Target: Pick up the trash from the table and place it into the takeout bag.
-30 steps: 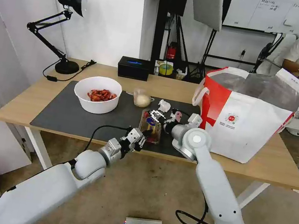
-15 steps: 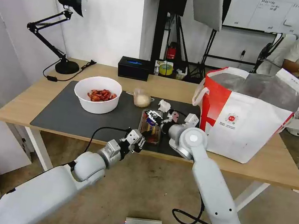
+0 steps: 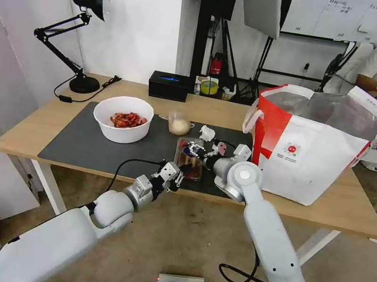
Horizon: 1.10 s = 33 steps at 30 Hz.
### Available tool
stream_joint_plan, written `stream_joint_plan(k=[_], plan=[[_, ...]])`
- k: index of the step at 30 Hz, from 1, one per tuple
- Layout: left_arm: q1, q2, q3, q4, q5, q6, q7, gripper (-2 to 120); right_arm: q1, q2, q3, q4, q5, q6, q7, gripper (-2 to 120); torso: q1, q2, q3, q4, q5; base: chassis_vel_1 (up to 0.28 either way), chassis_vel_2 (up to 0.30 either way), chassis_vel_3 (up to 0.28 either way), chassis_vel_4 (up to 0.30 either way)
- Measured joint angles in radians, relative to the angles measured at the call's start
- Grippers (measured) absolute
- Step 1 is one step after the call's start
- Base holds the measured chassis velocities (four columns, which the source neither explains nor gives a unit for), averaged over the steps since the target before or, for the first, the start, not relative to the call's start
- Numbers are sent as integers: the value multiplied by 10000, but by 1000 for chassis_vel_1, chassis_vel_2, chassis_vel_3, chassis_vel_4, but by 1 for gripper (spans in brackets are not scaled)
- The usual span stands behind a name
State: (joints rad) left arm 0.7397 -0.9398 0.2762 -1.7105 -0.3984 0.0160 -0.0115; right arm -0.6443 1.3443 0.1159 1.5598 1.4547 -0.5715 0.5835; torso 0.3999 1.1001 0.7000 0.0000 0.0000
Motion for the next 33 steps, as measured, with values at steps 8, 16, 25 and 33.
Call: stream_joint_plan(k=[8, 16, 25, 33], plan=[[-32, 30, 60, -148, -848, 72, -318, 0, -114, -268, -37, 59, -49, -1, -181, 14, 0, 0, -1, 0, 0, 0, 0, 0, 0], [-84, 92, 49, -151, -864, 76, -334, 0, -284, -369, 18, 175, -30, -1, -213, 0, 0, 0, -1, 0, 0, 0, 0, 0, 0], [63, 353, -178, -415, -872, 12, -290, 0, -328, -385, 27, 227, -34, -3, -211, 0, 0, -2, -1, 0, 0, 0, 0, 0, 0], [813, 747, -1037, -1043, -879, -165, -119, 0, -237, -185, 46, 211, -54, -12, -176, 0, 0, -2, 0, -1, -3, 0, 0, 0, 0]])
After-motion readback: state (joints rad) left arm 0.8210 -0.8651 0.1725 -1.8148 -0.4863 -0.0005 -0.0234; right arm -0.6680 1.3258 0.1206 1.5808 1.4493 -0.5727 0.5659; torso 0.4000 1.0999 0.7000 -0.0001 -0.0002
